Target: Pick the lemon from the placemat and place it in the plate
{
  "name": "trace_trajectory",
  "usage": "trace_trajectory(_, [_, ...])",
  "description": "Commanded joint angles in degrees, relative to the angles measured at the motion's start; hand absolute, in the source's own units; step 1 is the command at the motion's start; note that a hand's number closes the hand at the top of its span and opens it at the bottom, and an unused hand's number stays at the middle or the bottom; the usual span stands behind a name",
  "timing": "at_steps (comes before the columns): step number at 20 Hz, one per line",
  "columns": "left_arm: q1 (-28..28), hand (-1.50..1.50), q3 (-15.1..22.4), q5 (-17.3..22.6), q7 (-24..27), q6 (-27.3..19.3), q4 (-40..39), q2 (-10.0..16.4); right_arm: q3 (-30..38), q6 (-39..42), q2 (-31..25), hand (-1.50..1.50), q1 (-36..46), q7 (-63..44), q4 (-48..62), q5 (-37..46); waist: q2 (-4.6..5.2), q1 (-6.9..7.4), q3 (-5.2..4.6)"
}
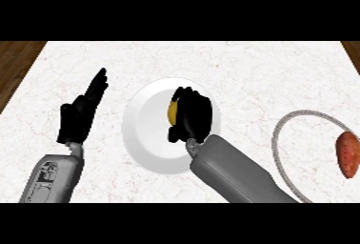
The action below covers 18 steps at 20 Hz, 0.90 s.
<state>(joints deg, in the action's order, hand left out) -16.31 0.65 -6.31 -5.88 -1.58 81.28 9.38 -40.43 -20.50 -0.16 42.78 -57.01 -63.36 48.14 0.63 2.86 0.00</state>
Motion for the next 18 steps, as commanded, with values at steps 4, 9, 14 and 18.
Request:
trace_trajectory(4, [-1.59,0.00,-1.27,1.00,-0.54,1.01,-0.45,0.68,-2.34,-16.46,0.15,-1.50,1.63,5.32,12.76,-13.57,0.38,1.14,0.06])
trace_trajectory(9, [-1.35,0.00,-0.06,0.16,0.90,0.92,-1.84,-0.54,-3.21,-23.35,0.15,-1.50,3.60,11.03,11.57,-21.29,0.32,0.75,0.08])
trace_trajectory(14, [-0.29,0.00,-1.46,0.57,-0.10,0.99,-0.34,0.86,-1.45,-35.63,0.15,-1.50,1.30,15.91,7.52,-23.10,-0.19,-0.21,0.09])
trace_trajectory(18, [1.04,0.00,-2.31,0.33,2.06,0.37,-2.62,0.76,-0.73,-44.05,0.15,-1.50,-3.48,15.45,3.12,-21.69,-0.59,-2.16,0.03])
